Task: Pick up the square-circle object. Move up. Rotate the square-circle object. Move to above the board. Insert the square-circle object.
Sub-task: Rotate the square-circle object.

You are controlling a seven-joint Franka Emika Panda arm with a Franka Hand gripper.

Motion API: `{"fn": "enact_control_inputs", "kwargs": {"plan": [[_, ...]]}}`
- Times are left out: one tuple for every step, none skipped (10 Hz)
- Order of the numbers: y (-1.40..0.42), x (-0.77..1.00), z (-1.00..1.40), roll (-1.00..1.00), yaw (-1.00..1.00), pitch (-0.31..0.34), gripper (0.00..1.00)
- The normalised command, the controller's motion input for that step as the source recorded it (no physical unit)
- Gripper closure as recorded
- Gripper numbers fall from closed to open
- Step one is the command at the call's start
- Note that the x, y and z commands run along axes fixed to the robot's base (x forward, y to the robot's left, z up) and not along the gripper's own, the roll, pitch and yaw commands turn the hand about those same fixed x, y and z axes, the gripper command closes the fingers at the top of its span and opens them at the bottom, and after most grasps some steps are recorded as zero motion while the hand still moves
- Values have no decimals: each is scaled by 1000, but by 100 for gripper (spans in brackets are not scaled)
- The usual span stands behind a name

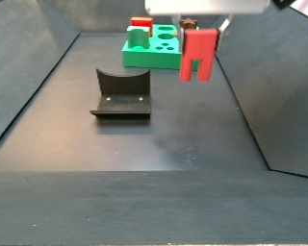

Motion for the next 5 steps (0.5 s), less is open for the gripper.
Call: {"fn": "enact_control_inputs", "kwargs": {"plan": [[20,33,-1000,-217,-57,-53,100],[22,37,-1000,-229,-57,-58,100],[22,35,-914,-234,-57,-56,100],[22,33,-739,-244,-57,-58,100],[21,32,-655,-250,-57,-57,100]]}}
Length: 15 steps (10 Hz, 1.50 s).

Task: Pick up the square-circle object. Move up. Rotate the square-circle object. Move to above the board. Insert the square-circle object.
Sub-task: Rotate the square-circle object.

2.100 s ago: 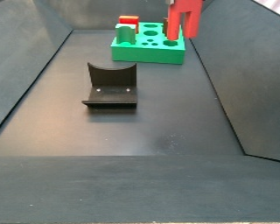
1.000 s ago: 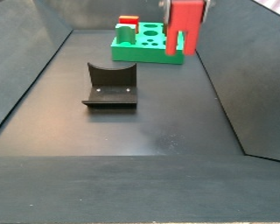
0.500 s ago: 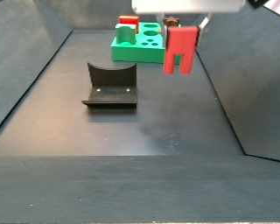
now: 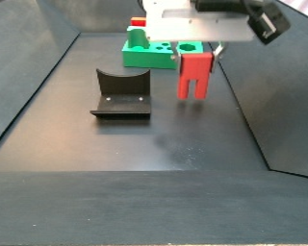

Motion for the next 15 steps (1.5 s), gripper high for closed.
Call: {"fn": "enact_control_inputs", "kwargs": {"plan": [[23,32,-446,-264,-53,-53,100],[25,33,-364,-269,-52,-51,100],[28,31,-251,-276,-53,-42,100],[28,31,-251,-276,-53,-42,100],[27,14,-252,-277,-54,-29,100],[0,0,0,-77,-54,-30,0],[0,0,1000,-76,-47,-32,0],[2,-14,1000,-76,-46,-18,0],[11,-34,907,-67,-46,18,0],[18,-26,755,-56,-47,37,0],[21,-21,645,-47,-49,43,0],[22,-14,412,-30,-49,51,0],[24,-9,177,-17,-46,59,0],[83,0,0,-1,1000,5,0],[66,11,-30,0,1000,5,0]]}}
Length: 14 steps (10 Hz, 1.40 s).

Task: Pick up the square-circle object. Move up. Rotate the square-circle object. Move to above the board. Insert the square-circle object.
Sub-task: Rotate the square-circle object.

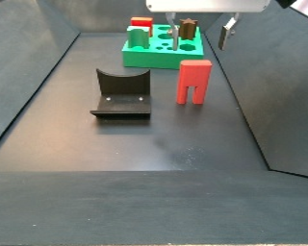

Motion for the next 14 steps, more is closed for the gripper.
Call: {"fn": "enact_control_inputs", "kwargs": {"plan": [[33,18,-18,0,1000,4,0],[21,18,-17,-1,1000,4,0],[12,19,-17,-1,1000,5,0],[9,19,-17,-1,1000,5,0],[8,19,-17,-1,1000,5,0],[6,19,-17,-1,1000,5,0],[6,19,-17,-1,1000,5,0],[5,19,-17,-1,1000,5,0],[4,19,-17,-1,1000,5,0],[4,19,-17,-1,1000,6,0],[3,19,-17,-1,1000,6,0],[3,19,-17,-1,1000,6,0],[3,19,-17,-1,1000,6,0],[3,19,-17,-1,1000,6,0]]}}
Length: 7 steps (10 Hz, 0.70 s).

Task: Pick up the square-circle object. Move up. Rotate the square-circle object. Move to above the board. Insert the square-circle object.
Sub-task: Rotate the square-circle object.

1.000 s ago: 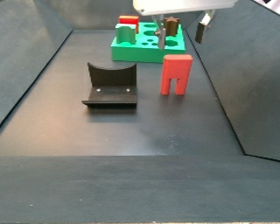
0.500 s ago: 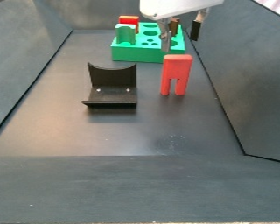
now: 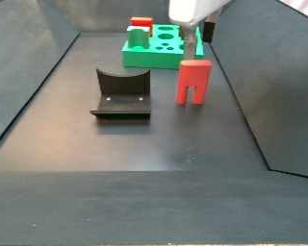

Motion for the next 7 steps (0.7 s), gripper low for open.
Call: {"fn": "enact_control_inputs", "kwargs": {"plan": [[3,19,-17,-1,1000,7,0],[2,19,-17,-1,1000,7,0],[2,19,-17,-1,1000,7,0],[2,19,-17,-1,1000,7,0],[2,19,-17,-1,1000,7,0],[2,19,-17,-1,1000,8,0],[2,19,-17,-1,1000,8,0]]}}
